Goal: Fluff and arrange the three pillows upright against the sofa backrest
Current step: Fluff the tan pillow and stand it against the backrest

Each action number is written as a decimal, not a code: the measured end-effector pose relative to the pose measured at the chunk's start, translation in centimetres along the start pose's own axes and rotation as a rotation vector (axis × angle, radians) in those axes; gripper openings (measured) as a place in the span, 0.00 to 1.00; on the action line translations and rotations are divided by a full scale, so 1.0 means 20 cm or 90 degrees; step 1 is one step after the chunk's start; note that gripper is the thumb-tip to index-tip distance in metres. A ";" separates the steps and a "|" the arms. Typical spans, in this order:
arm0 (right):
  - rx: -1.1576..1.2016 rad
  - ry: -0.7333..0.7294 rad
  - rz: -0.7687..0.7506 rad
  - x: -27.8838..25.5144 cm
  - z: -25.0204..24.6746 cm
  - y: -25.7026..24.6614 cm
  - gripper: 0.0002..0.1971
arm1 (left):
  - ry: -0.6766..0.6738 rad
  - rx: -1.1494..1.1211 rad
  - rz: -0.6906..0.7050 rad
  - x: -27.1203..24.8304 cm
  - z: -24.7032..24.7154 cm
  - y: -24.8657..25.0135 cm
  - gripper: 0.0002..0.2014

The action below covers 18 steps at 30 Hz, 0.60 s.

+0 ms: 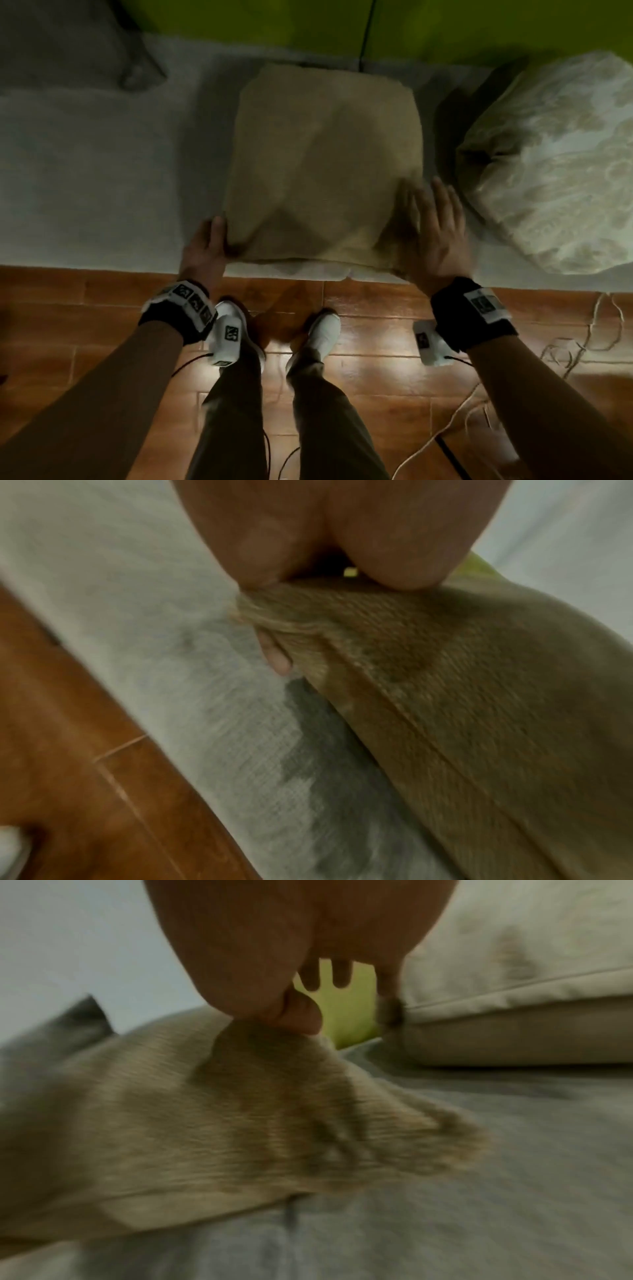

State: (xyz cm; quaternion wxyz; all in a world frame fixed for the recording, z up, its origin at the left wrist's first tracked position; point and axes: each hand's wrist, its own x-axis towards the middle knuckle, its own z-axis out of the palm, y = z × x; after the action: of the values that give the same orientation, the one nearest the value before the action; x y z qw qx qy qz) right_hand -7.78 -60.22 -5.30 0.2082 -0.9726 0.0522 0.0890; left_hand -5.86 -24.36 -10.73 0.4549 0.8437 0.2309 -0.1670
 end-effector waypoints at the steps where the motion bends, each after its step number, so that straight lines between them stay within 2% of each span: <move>1: -0.008 0.043 -0.092 0.00 0.00 -0.09 0.40 | 0.009 -0.049 -0.051 -0.01 -0.01 -0.03 0.17; 2: -0.030 0.061 -0.185 0.01 0.02 -0.18 0.38 | 0.007 -0.055 -0.080 -0.02 -0.02 -0.07 0.16; 3: -0.061 0.048 -0.260 0.03 0.06 -0.29 0.38 | 0.001 -0.010 -0.066 -0.03 -0.04 -0.09 0.17; 5: -0.128 -0.034 -0.335 0.07 0.17 -0.46 0.40 | 0.002 0.050 -0.038 -0.05 -0.07 -0.15 0.17; 8: -0.243 -0.143 -0.325 0.14 0.32 -0.53 0.45 | 0.027 0.015 -0.031 -0.05 -0.13 -0.21 0.12; 11: -0.279 -0.139 -0.300 0.19 0.34 -0.44 0.49 | 0.111 0.035 -0.045 -0.02 -0.21 -0.30 0.09; 13: -0.285 -0.126 -0.285 0.18 0.32 -0.38 0.51 | 0.166 -0.063 -0.121 0.00 -0.25 -0.36 0.09; 15: -0.287 -0.133 -0.289 0.16 0.32 -0.38 0.53 | 0.103 -0.199 -0.177 -0.04 -0.27 -0.39 0.07; 18: -0.284 -0.135 -0.313 0.13 0.34 -0.46 0.52 | -0.038 -0.283 -0.186 -0.12 -0.23 -0.34 0.09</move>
State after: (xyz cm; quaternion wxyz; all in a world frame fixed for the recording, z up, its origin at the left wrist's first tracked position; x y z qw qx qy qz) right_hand -4.95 -49.14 -8.32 0.0096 -0.9630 -0.2264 0.1458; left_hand -11.29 -17.80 -11.90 0.6068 0.6752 0.3679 -0.2012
